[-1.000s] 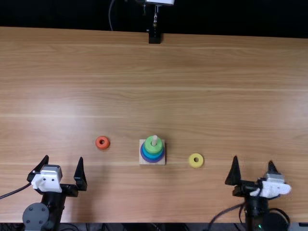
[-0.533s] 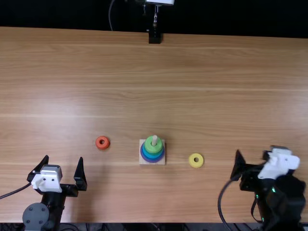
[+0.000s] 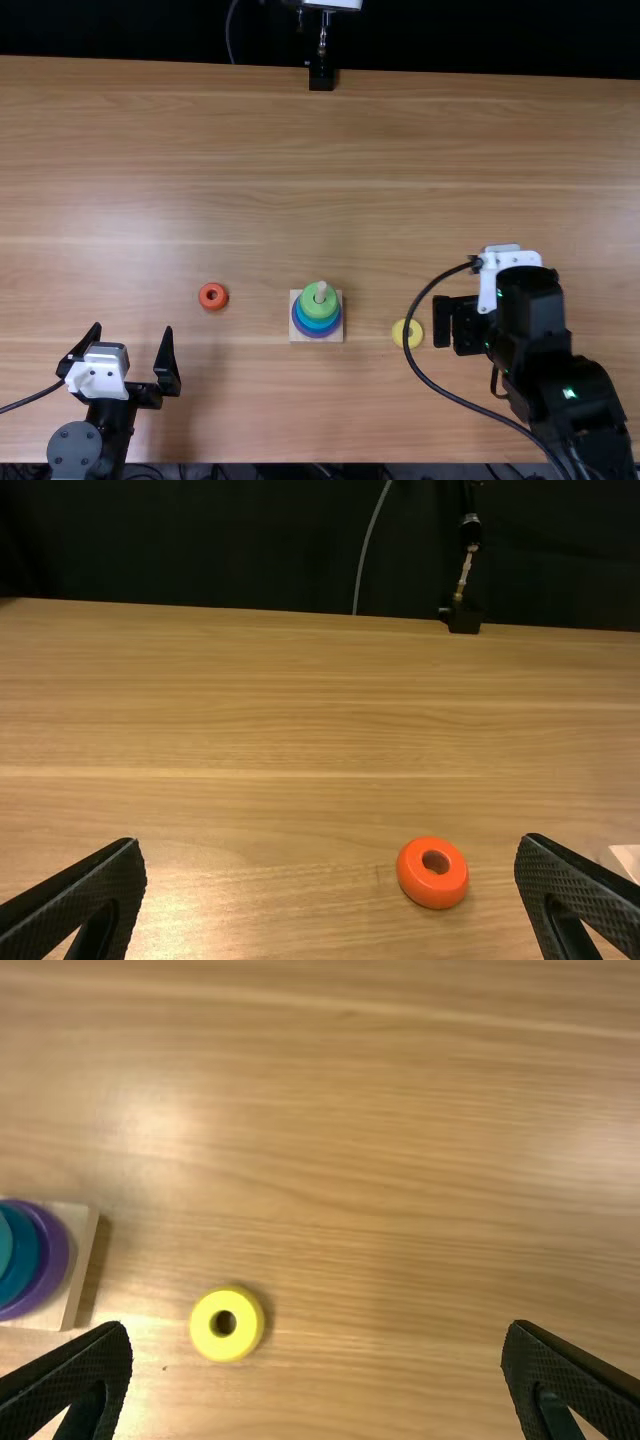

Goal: Build the Hanoi tower: stack the rings onto the peg from bottom to top in this color order: purple, dark blue, light blue, dark green, light green, yellow, orange.

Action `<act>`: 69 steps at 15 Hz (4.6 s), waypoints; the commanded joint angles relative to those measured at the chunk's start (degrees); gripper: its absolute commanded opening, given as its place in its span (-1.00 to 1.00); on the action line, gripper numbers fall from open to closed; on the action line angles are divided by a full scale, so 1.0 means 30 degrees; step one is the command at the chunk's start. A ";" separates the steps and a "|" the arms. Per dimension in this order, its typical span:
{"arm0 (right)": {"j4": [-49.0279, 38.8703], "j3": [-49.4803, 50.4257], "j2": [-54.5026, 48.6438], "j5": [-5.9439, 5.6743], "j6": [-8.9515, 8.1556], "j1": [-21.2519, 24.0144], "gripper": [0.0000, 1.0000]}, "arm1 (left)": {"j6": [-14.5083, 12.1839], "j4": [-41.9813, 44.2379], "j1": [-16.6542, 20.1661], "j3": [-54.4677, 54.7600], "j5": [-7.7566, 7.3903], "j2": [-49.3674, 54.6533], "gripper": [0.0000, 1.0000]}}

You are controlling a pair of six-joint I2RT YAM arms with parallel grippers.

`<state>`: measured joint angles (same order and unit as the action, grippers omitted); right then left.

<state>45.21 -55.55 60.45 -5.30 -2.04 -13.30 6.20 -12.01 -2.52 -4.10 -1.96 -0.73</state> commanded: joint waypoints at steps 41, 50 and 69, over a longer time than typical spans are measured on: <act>-0.1479 0.0792 1.2488 0.1661 -0.4838 -0.2510 1.00 | -0.0132 0.0523 0.0080 0.1307 -0.0192 0.0244 1.00; -0.1761 0.0792 1.2547 0.1521 -0.4873 -0.2539 -1.00 | -0.0132 0.0523 0.0080 0.1307 -0.0192 0.0244 1.00; 1.1950 -1.5849 1.2049 0.1626 -0.3643 -0.5733 -1.00 | -0.0132 0.0523 0.0080 0.1366 -0.0192 0.0244 1.00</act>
<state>80.84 -101.12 97.49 -0.82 -13.39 -29.93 6.20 -9.30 -2.52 -3.25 -1.93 -0.69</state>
